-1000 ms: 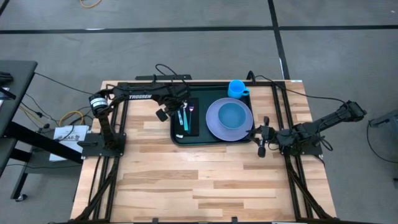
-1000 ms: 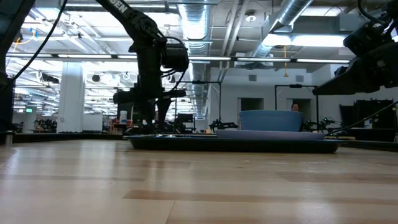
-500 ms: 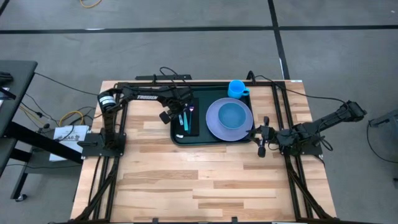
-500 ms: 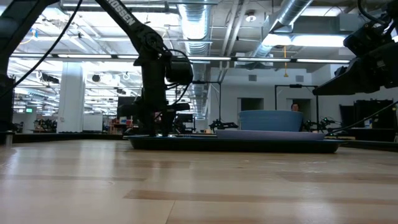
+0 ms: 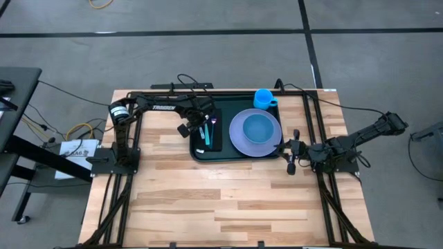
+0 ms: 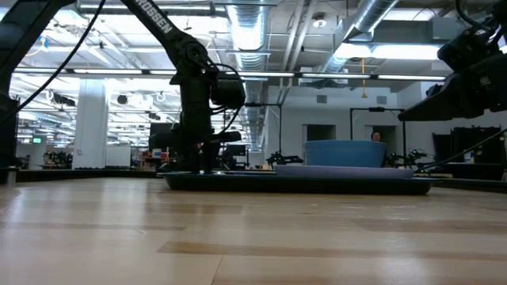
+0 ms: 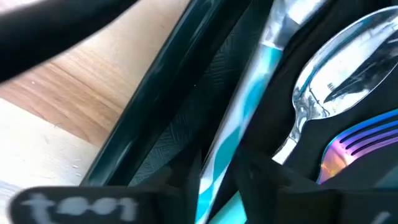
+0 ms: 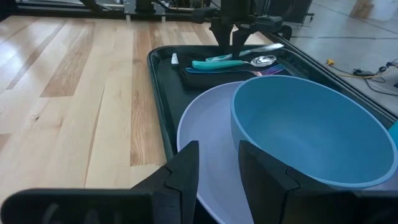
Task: Set up tray
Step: Put the green knife on the black napkin
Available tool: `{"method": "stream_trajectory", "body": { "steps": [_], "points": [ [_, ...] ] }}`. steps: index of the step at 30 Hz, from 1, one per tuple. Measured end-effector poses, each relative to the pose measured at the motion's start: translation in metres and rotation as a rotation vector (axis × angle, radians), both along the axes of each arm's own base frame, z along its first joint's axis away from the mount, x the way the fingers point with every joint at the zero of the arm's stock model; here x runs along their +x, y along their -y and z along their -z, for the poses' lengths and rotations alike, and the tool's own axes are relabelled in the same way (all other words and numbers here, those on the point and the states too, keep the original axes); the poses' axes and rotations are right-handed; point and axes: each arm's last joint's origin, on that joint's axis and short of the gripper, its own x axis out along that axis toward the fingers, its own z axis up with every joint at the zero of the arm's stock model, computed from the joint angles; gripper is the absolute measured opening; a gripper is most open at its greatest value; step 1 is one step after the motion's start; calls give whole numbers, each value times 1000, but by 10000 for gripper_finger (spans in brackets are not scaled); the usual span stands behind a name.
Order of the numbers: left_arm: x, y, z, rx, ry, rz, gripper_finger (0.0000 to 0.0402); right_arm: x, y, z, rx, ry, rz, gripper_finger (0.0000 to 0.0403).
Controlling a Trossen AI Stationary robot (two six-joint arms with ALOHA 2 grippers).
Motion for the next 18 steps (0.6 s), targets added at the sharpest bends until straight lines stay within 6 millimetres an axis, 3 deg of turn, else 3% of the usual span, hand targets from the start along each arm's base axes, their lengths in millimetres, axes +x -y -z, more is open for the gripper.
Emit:
{"method": "stream_trajectory", "body": {
  "steps": [5, 13, 18],
  "points": [
    [0, 0, 0, 0, 1, 1, 20, 0, 0, 0, 0, 0, 0, 107],
    [0, 0, 0, 3, -2, 28, 35, 0, 0, 0, 0, 1, 0, 107],
    [-1, 0, -2, 3, -4, 39, 20, 0, 0, 0, 0, 1, 0, 107]
  ]
}}
